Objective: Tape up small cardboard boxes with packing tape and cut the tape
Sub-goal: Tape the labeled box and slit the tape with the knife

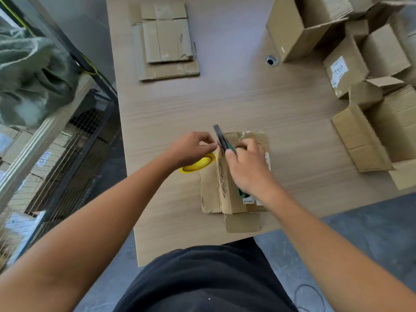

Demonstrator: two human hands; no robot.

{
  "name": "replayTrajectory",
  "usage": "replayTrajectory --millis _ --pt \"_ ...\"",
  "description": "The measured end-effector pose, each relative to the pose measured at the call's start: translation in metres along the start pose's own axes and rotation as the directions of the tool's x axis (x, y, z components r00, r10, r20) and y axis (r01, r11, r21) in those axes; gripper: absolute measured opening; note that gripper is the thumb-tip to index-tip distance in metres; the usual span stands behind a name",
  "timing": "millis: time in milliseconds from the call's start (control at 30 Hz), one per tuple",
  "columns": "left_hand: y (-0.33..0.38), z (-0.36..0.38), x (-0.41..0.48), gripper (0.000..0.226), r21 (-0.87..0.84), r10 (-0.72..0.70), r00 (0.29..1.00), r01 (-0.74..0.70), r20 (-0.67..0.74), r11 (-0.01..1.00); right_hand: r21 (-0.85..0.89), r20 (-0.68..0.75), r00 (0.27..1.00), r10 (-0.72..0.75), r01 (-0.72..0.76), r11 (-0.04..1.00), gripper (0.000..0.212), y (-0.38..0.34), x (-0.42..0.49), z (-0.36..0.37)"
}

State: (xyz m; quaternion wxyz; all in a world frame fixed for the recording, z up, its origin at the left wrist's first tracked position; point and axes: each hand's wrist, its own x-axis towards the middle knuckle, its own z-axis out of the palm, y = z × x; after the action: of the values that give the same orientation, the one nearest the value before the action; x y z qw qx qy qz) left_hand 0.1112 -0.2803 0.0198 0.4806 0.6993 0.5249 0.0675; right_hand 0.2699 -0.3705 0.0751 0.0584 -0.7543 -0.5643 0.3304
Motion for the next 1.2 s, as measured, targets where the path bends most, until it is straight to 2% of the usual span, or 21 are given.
replayTrajectory --millis 200,367,433,500,567,633,700,767,800,867,900,967,1067,1133,1200 --pt "-0.021 -0.018 -0.014 0.017 0.125 0.143 0.989 -0.139 -0.023 0.982 -0.122 0.064 0.996 0.063 -0.054 0.991 0.055 -0.008 -0.001 0.021" --pt "-0.008 -0.009 -0.012 0.015 0.373 0.172 0.977 -0.114 -0.125 0.921 -0.229 0.049 0.991 0.122 -0.107 0.967 0.046 -0.019 0.003 0.021" --pt "-0.003 -0.007 -0.014 0.016 0.472 0.191 0.969 -0.096 -0.158 0.876 -0.363 0.077 0.991 0.11 -0.074 0.929 0.037 -0.027 0.003 0.02" --pt "-0.003 -0.016 -0.016 0.016 0.506 0.204 0.957 -0.073 -0.207 0.859 -0.434 0.115 0.978 0.176 -0.11 0.894 0.03 -0.034 0.004 0.019" --pt "-0.005 -0.034 -0.023 0.016 0.469 0.188 0.949 -0.048 -0.255 0.882 -0.383 0.146 0.963 0.225 -0.155 0.911 0.03 -0.036 0.005 0.015" --pt "-0.007 -0.051 -0.031 0.015 0.394 0.153 0.959 -0.049 -0.238 0.918 -0.224 0.166 0.977 0.131 -0.092 0.97 0.041 -0.034 0.001 0.007" --pt "-0.005 -0.06 -0.045 0.014 0.271 0.108 0.973 -0.05 -0.203 0.961 0.04 -0.015 1.0 -0.022 0.023 0.999 0.042 -0.029 -0.007 0.001" --pt "0.001 -0.058 -0.063 0.017 0.008 0.043 0.985 -0.043 -0.166 0.999 0.279 -0.202 0.973 -0.109 0.164 0.946 0.033 -0.024 -0.021 -0.005" --pt "0.006 -0.053 -0.074 0.021 -0.138 0.026 0.989 -0.046 -0.143 0.989 0.401 -0.225 0.966 -0.129 0.212 0.891 0.03 -0.022 -0.028 -0.007" --pt "0.018 -0.04 -0.095 0.026 -0.338 0.036 0.994 -0.071 -0.107 0.938 0.598 -0.171 0.97 -0.171 0.24 0.765 0.025 -0.018 -0.04 -0.007" --pt "0.025 -0.033 -0.105 0.027 -0.39 0.053 0.994 -0.086 -0.096 0.917 0.635 -0.131 0.969 -0.208 0.243 0.733 0.023 -0.016 -0.045 -0.005" --pt "0.039 -0.017 -0.122 0.029 -0.412 0.091 0.99 -0.128 -0.109 0.902 0.598 -0.108 0.956 -0.273 0.282 0.75 0.025 -0.011 -0.053 -0.003" --pt "0.053 0.006 -0.138 0.027 -0.38 0.115 0.978 -0.174 -0.173 0.909 0.523 -0.173 0.944 -0.281 0.329 0.786 0.024 0.005 -0.061 -0.009" --pt "0.063 0.021 -0.146 0.027 -0.384 0.085 0.982 -0.146 -0.171 0.912 0.47 -0.164 0.933 -0.319 0.358 0.807 0.019 0.018 -0.066 -0.018" --pt "0.074 0.04 -0.151 0.026 -0.315 0.078 0.97 -0.15 -0.232 0.937 0.371 -0.153 0.915 -0.374 0.404 0.836 0.017 0.029 -0.072 -0.027"
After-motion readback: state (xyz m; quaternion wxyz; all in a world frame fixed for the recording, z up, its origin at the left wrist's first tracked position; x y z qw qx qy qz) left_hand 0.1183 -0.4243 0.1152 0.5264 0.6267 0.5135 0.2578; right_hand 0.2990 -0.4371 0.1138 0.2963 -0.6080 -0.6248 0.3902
